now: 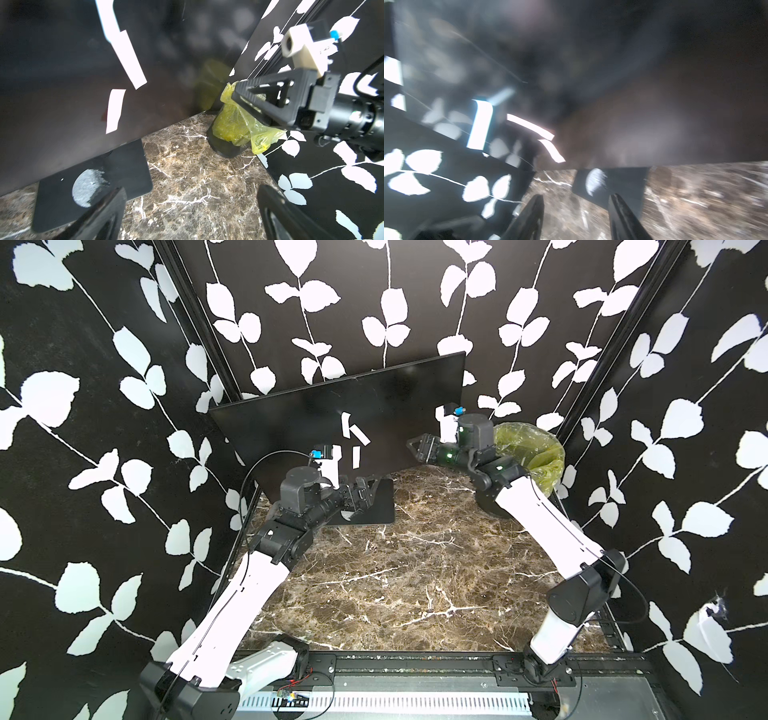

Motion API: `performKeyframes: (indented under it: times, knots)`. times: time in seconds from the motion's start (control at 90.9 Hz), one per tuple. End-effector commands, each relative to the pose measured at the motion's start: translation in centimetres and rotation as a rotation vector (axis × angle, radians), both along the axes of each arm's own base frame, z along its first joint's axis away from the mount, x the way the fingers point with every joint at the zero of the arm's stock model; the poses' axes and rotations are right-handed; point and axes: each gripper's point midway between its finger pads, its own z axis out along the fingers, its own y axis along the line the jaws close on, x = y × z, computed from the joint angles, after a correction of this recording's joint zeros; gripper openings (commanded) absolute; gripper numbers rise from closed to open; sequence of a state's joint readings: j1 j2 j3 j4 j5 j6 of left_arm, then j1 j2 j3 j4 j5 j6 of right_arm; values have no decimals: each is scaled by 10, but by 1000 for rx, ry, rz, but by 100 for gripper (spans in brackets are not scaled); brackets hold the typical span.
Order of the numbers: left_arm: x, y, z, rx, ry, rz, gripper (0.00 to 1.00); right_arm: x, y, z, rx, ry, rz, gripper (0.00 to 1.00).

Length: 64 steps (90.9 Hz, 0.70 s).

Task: Remove the sticky note from the monitor
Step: Tear off the sticky note from the monitor.

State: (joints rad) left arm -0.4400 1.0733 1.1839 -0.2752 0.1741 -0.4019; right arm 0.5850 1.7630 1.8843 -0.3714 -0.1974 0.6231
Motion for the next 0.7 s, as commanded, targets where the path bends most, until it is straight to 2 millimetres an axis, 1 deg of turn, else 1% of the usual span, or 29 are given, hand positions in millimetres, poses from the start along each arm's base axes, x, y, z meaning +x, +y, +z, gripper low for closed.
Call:
performKeyframes:
  times: [0.0, 0.066, 0.121, 0.187, 0.308, 0.429, 0.693]
  knots:
    - [-7, 4, -7, 8, 10, 0, 99, 2, 30, 6, 131, -13, 9, 52]
    - [-9, 5, -7, 7, 9, -2, 99, -1, 47, 0, 159, 9, 35, 52]
    - [-10, 5, -7, 9, 9, -4, 99, -2, 57, -4, 168, 16, 40, 53]
    - [-12, 6, -7, 13, 10, -10, 99, 0, 65, -10, 181, 32, 39, 54]
    - [-15, 6, -6, 13, 8, -19, 99, 7, 78, -12, 234, 47, 43, 54]
    - [-16, 5, -7, 13, 12, -28, 99, 16, 87, -17, 269, 53, 32, 54]
    - [-20, 5, -7, 7, 13, -36, 99, 27, 101, -17, 317, 23, 18, 54]
